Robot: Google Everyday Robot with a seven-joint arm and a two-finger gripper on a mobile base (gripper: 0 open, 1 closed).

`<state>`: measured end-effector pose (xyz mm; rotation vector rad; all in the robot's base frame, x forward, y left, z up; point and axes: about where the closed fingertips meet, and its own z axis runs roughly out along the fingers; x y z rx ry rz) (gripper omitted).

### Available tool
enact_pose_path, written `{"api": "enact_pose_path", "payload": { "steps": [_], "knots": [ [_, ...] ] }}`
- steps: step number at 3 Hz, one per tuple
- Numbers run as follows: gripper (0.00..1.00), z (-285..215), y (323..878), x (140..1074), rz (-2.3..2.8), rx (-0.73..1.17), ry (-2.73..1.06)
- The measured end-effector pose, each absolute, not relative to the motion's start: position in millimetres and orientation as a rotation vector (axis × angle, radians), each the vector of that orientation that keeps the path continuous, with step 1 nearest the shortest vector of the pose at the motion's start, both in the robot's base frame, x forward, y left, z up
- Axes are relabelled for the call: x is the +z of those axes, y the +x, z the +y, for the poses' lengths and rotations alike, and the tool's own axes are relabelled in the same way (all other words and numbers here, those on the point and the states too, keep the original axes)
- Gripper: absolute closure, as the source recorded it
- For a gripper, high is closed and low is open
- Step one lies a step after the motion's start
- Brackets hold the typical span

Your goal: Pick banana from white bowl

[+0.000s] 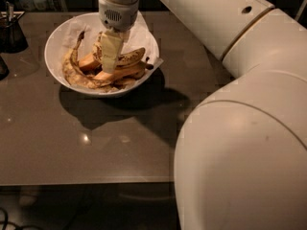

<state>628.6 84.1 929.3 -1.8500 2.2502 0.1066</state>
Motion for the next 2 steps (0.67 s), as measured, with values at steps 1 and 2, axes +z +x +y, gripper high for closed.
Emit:
{"api": "enact_pose_path", "payload": {
  "steps": [1, 2],
  "knots": [
    [0.28, 86.0, 637.7, 925.3, 2.251, 0.107, -1.857],
    [0.35, 87.6, 645.7, 920.8, 2.249, 0.124, -1.862]
  ]
}}
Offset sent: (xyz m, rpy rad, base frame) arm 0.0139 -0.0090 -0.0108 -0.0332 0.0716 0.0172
